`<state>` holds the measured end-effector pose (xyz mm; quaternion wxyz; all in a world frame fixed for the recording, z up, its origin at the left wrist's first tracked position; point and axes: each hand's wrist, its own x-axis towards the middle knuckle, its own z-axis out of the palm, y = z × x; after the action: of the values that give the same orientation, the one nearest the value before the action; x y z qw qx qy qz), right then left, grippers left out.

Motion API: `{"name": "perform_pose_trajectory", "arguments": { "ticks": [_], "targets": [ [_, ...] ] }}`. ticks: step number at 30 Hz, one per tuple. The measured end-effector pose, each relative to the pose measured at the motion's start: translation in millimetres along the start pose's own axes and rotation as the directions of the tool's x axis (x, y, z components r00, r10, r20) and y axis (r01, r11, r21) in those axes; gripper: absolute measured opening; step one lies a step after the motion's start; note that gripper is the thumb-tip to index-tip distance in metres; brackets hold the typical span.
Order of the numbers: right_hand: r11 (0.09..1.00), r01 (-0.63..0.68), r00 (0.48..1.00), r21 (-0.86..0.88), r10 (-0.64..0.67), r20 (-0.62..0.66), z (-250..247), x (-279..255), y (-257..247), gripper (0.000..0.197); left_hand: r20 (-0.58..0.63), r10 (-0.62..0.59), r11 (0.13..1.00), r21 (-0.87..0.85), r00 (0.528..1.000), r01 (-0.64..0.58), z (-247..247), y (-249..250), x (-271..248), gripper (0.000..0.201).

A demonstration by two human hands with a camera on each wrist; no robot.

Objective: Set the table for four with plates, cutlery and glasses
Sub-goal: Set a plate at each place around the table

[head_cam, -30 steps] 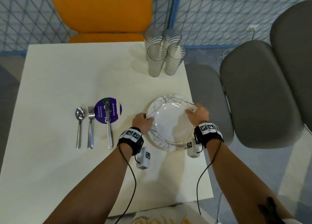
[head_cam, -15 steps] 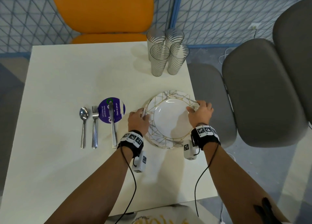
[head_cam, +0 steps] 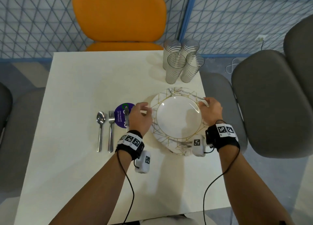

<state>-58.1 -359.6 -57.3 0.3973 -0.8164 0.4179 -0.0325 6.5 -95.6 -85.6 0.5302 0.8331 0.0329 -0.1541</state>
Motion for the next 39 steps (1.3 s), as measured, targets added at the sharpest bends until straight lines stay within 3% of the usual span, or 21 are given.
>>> {"name": "perform_pose_trajectory", "arguments": {
  "ticks": [5, 10, 15, 19, 24, 26, 29, 31, 33, 35, 37, 39],
  "targets": [
    [0.978, -0.05, 0.999, 0.204, 0.048, 0.016, 41.7, -9.9, -43.4, 0.036, 0.026, -0.054, 0.998, -0.008, 0.998, 0.054, -66.8, -6.8, 32.8, 0.017],
    [0.953, 0.024, 0.999, 0.302, -0.035, 0.032, 86.2, -17.1, -80.9, 0.044, -0.058, -0.097, 0.988, -0.123, 0.994, 0.089, -120.0, -11.9, 73.7, 0.021],
    [0.907, -0.001, 0.996, 0.421, -0.037, 0.082, 102.5, -27.2, -80.3, 0.013, -0.144, -0.205, 0.96, -0.221, 0.968, 0.17, -147.5, -19.3, 131.2, 0.015],
    [0.949, -0.007, 0.997, 0.314, -0.016, 0.069, 98.0, -22.2, -40.5, 0.014, -0.204, -0.297, 0.929, -0.286, 0.933, 0.233, -146.5, -23.6, 178.2, 0.012],
    [1.0, 0.023, 0.997, 0.003, -0.023, -0.07, 68.3, -4.2, -3.8, 0.015, -0.206, -0.404, 0.895, -0.292, 0.891, 0.338, -125.7, -26.6, 221.0, 0.005],
    [0.996, 0.03, 0.992, -0.089, -0.04, -0.12, 55.2, 3.3, 2.9, 0.017, -0.179, -0.442, 0.88, -0.277, 0.879, 0.386, -119.9, -31.1, 236.5, 0.016],
    [0.984, 0.056, 0.983, -0.17, -0.084, -0.161, 46.2, 19.1, 17.6, 0.02, -0.139, -0.433, 0.9, -0.124, 0.891, 0.418, -116.2, -35.3, 255.9, 0.047],
    [0.966, 0.1, 0.972, -0.237, -0.146, -0.183, 45.6, 29.4, 30.2, 0.02, -0.188, -0.374, 0.922, 0.037, 0.908, 0.387, -114.6, -34.2, 260.2, 0.064],
    [0.943, 0.119, 0.969, -0.311, -0.179, -0.172, 46.7, 36.4, 40.7, 0.022, -0.187, -0.331, 0.906, 0.212, 0.925, 0.367, -114.2, -32.0, 262.6, 0.074],
    [0.937, 0.113, 0.97, -0.331, -0.176, -0.17, 47.9, 39.4, 47.9, 0.024, -0.128, -0.246, 0.918, 0.288, 0.961, 0.273, -112.5, -33.0, 265.8, 0.078],
    [0.938, 0.096, 0.971, -0.334, -0.162, -0.175, 48.6, 41.2, 51.4, 0.026, -0.102, -0.274, 0.92, 0.263, 0.956, 0.291, -110.8, -40.6, 271.9, 0.078],
    [0.939, 0.093, 0.973, -0.331, -0.156, -0.169, 49.0, 43.3, 56.1, 0.027, -0.103, -0.348, 0.923, 0.134, 0.932, 0.36, -109.6, -38.5, 270.8, 0.064]
  ]
}}
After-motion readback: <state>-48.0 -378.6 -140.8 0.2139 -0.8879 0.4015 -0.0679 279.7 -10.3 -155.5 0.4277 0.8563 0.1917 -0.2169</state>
